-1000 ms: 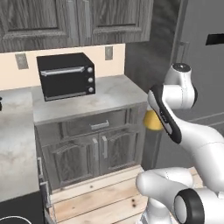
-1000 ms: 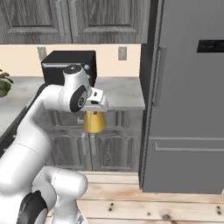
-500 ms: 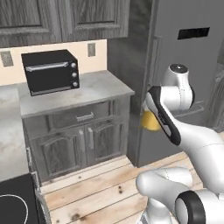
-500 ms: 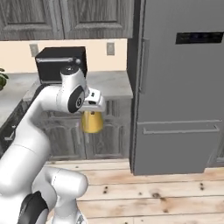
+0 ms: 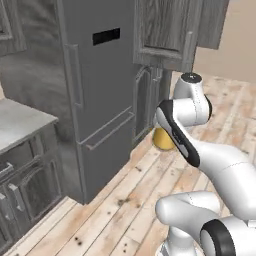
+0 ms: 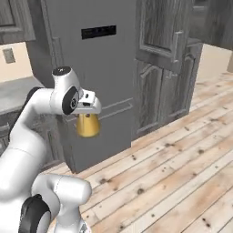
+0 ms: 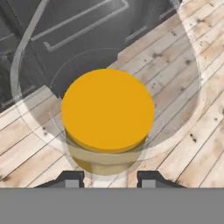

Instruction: There is a tray on the dining counter. Grab the cup, mug, and pitcher and place them on the tray. The pitcher may be placed next to the tray if it cannot fit the tray.

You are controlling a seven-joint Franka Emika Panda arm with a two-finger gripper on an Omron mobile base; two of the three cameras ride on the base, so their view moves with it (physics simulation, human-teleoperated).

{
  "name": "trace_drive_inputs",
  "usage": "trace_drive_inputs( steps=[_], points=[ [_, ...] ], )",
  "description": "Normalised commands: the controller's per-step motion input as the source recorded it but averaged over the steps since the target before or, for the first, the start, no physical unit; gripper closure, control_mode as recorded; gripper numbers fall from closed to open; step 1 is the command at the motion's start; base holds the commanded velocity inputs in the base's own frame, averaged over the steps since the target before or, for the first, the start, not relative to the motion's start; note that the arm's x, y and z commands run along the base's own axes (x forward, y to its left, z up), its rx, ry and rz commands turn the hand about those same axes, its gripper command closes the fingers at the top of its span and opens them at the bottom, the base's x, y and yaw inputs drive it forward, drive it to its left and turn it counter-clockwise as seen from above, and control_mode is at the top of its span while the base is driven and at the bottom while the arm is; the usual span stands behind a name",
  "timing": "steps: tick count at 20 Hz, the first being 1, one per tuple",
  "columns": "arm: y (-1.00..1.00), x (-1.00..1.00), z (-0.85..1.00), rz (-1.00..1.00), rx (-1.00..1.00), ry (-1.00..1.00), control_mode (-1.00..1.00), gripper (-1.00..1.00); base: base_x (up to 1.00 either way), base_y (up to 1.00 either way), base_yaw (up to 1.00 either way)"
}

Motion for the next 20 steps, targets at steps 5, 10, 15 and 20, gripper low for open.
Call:
trace_drive_inputs(
  steps=[5, 10, 15, 20],
  points=[
    [0.0, 0.0, 0.0, 0.0, 0.0, 0.0, 1.0, 1.0, -0.13, -0.02, -1.0],
    [0.0, 0.0, 0.0, 0.0, 0.0, 0.0, 1.0, 1.0, 0.05, 0.0, -0.94],
    [0.0, 0.0, 0.0, 0.0, 0.0, 0.0, 1.0, 1.0, 0.83, 0.55, -0.4],
    [0.0, 0.0, 0.0, 0.0, 0.0, 0.0, 1.0, 1.0, 1.0, 0.6, -0.22]
  ],
)
